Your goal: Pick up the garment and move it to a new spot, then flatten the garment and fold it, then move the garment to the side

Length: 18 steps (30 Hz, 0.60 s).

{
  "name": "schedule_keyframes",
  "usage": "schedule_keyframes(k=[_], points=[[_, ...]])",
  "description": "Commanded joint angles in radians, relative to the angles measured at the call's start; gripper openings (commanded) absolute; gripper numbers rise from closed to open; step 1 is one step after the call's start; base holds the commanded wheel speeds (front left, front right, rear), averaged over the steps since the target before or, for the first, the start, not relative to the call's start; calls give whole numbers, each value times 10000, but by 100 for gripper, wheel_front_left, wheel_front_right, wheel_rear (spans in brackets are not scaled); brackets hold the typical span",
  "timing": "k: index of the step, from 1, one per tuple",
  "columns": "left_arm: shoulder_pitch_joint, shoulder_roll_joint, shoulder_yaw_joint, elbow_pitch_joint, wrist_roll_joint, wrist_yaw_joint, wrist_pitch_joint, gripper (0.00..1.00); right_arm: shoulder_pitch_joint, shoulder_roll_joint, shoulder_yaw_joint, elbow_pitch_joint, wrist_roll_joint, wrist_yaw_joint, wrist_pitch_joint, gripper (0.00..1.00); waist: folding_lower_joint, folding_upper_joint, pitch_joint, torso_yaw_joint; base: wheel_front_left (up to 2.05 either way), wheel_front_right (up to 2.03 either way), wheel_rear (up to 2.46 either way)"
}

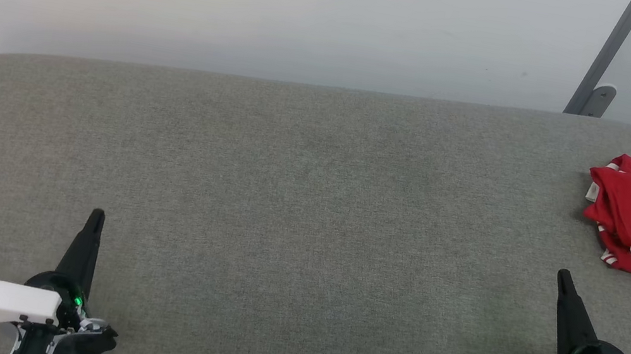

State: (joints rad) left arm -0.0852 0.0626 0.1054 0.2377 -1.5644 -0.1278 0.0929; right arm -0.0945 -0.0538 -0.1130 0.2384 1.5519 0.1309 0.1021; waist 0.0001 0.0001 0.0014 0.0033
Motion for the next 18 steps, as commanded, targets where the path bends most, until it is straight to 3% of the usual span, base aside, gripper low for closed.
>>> schedule_keyframes(k=[1,18], points=[[-205,-32,42,19,-170,-49,79,0,-153,39,-19,40,195,-3,64,0,-1,-1,2,-4,0,0,0],[-305,-111,61,94,-524,-53,216,0,-190,47,-18,87,625,-3,137,0,-1,-1,17,-33,0,0,0]])
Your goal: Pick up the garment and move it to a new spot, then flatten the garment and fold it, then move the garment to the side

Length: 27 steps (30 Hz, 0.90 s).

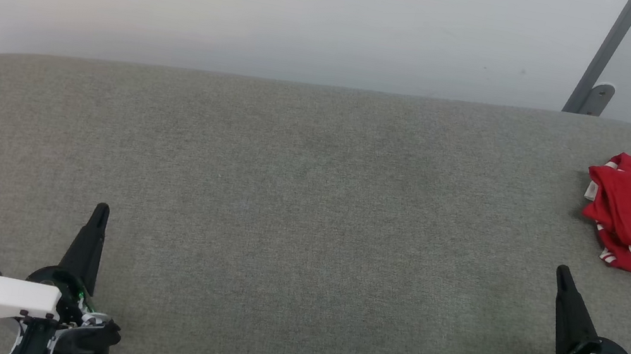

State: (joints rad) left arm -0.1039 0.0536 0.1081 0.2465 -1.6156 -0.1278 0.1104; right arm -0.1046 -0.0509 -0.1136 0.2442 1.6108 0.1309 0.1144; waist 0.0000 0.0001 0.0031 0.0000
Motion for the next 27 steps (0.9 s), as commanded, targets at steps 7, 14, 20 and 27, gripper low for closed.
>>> schedule_keyframes(k=[7,14,20,27], points=[[-119,-25,37,5,-4,-53,47,0,-88,18,-12,29,37,-3,14,0,0,-1,0,0,0,0,0],[-120,-30,42,5,4,-53,51,0,-86,18,-11,27,38,-3,13,0,0,-1,0,0,0,0,0],[-121,-31,46,4,10,-53,56,0,-82,18,-10,27,38,-3,13,0,0,-1,0,0,0,0,0],[-121,-34,50,4,15,-53,60,0,-72,18,-10,27,39,-3,12,0,0,-1,0,0,0,0,0]])
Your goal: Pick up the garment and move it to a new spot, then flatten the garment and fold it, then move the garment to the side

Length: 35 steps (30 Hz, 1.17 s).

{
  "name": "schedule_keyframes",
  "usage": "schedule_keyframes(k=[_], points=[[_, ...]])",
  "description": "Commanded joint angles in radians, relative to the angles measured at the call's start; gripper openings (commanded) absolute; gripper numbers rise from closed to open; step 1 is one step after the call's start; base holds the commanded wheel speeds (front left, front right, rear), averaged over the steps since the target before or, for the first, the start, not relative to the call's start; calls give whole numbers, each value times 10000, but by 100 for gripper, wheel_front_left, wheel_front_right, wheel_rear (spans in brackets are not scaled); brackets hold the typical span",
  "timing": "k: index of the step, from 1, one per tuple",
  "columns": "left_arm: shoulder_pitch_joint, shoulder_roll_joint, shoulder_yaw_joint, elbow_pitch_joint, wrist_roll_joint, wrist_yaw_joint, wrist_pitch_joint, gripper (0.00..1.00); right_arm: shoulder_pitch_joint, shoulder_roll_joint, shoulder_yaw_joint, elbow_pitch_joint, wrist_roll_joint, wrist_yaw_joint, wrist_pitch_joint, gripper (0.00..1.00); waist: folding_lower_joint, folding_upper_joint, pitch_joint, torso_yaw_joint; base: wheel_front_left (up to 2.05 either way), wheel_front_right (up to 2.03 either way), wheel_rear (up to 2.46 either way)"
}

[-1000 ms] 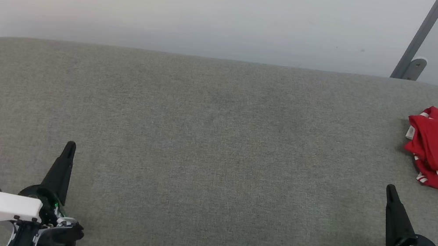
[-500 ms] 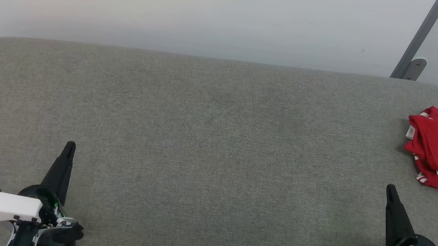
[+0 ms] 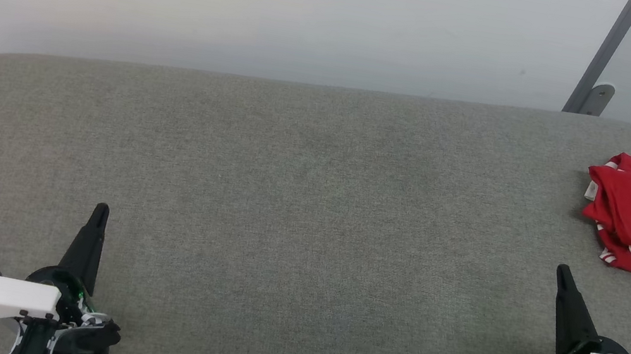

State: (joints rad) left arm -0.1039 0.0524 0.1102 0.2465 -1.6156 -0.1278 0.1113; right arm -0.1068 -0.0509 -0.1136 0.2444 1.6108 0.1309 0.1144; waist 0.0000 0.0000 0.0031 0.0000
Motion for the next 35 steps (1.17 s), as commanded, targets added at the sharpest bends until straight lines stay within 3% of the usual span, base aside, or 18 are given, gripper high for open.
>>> schedule_keyframes(k=[1,35], points=[[-121,-22,29,4,16,-53,51,0,-51,18,-10,26,39,-3,12,0,0,0,0,0,0,0,0],[-123,-29,41,3,35,-53,50,0,-51,17,-7,25,40,-3,10,0,0,0,0,0,0,0,0]])
